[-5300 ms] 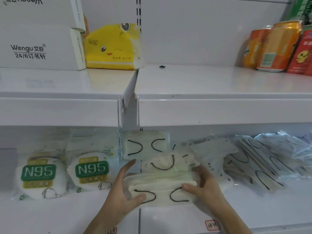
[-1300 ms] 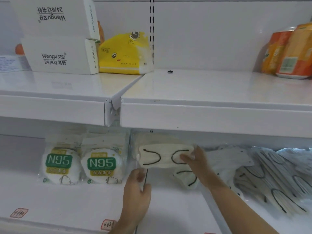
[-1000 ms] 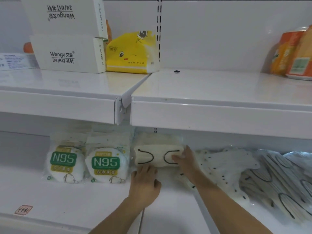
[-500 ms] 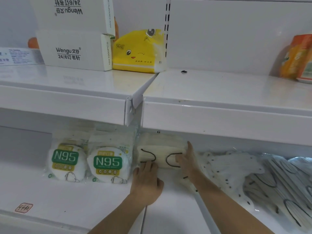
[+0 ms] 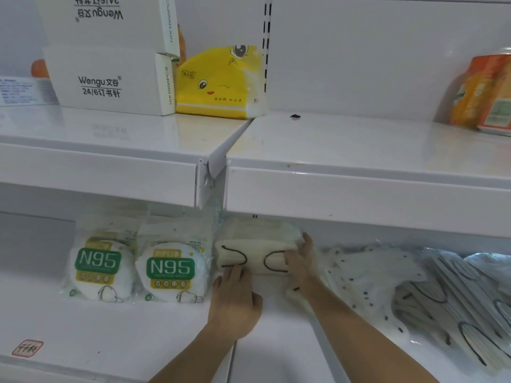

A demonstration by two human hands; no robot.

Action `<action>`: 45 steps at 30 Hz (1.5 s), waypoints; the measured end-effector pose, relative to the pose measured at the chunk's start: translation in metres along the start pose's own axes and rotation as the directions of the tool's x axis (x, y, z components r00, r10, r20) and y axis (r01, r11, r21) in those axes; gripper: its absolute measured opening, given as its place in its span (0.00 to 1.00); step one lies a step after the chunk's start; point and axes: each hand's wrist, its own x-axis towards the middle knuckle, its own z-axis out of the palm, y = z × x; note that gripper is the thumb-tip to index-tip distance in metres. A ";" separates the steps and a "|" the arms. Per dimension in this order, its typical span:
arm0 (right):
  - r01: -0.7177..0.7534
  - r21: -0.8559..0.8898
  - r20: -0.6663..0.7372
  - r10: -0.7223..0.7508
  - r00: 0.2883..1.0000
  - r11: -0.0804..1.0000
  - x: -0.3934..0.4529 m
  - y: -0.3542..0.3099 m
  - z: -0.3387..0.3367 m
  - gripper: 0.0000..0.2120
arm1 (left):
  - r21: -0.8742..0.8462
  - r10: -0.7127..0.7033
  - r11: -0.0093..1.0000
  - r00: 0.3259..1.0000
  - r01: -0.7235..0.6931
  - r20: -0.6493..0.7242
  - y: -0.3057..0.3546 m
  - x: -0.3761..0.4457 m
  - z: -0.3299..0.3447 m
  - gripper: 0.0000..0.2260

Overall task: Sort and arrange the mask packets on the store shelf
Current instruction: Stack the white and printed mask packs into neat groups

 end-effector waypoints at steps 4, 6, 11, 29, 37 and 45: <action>-0.009 -0.029 0.047 0.010 0.999 1.000 0.000 -0.004 -0.007 0.43 | -0.020 0.012 1.000 0.999 -0.013 -0.048 0.001 -0.001 -0.001 0.14; 0.004 -0.051 0.039 -0.002 0.999 0.999 -0.004 -0.008 -0.020 0.42 | -0.030 0.029 0.999 0.997 -0.031 -0.071 0.000 -0.003 0.000 0.12; 0.201 -0.293 -0.124 -0.246 0.961 0.935 -0.060 -0.010 -0.076 0.33 | 0.011 0.108 0.994 0.984 -0.108 -0.139 -0.004 -0.006 0.007 0.09; 0.050 -0.753 -0.170 -0.268 0.948 0.656 -0.145 0.061 -0.156 0.23 | -0.258 -0.055 0.944 0.870 0.205 0.490 0.145 0.038 0.007 0.25; 0.193 -0.737 0.014 -0.271 0.963 0.648 -0.133 0.069 -0.186 0.24 | -0.194 -0.286 0.876 0.798 0.442 0.530 0.203 0.061 0.012 0.35; 0.393 -0.656 0.170 -0.381 0.909 0.644 -0.123 0.078 -0.210 0.20 | -0.389 -0.273 0.749 0.785 0.537 0.556 0.248 0.076 0.024 0.45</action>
